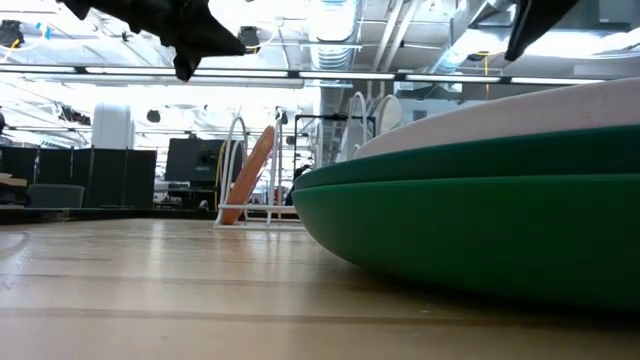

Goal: Sort dishes
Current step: Put the small white plate in the dish rack

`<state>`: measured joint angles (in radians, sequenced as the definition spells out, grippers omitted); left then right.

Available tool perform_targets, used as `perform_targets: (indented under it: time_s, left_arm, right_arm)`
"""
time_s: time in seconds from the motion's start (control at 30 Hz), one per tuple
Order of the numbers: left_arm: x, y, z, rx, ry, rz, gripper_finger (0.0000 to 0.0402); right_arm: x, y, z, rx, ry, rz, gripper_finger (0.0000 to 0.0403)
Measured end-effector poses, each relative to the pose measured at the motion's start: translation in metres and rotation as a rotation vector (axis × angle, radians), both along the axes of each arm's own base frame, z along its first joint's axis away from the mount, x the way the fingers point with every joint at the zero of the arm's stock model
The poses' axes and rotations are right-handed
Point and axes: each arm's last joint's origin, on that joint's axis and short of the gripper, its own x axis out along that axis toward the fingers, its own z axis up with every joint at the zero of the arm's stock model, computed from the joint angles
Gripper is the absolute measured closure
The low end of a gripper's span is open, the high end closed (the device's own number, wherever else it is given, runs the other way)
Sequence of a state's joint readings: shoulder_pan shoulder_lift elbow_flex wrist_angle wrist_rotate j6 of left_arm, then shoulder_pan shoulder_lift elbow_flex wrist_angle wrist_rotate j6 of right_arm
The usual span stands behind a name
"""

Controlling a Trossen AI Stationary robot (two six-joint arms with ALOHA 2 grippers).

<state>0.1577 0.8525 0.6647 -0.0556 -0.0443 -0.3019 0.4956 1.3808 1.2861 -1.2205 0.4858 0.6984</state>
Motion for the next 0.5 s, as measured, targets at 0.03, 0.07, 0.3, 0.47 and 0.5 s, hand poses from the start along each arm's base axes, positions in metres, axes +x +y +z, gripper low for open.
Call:
perform_targets:
  time_s: [0.03,0.07,0.3,0.47,0.5]
  left_arm:
    - [0.000,-0.003,0.000,-0.008,-0.003,-0.011,0.0391]
    - [0.001,-0.006,0.000,-0.013,-0.004,-0.021,0.0391]
    - [0.002,-0.033,0.000,-0.036,-0.010,-0.060,0.0391]
    - [0.001,-0.055,0.000,-0.063,-0.018,-0.092,0.0391]
    - [0.000,-0.058,0.000,-0.065,-0.020,-0.093,0.0391]
  right_arm:
    - [-0.002,0.004,0.000,0.012,-0.011,-0.002,0.0186]
    - [-0.004,0.008,0.000,0.023,-0.019,-0.005,0.0186]
    - [-0.017,0.033,0.001,0.116,-0.080,-0.048,0.0186]
    - [-0.019,0.050,0.001,0.203,-0.149,-0.062,0.0186]
    - [-0.018,0.053,0.000,0.213,-0.158,-0.057,0.0186]
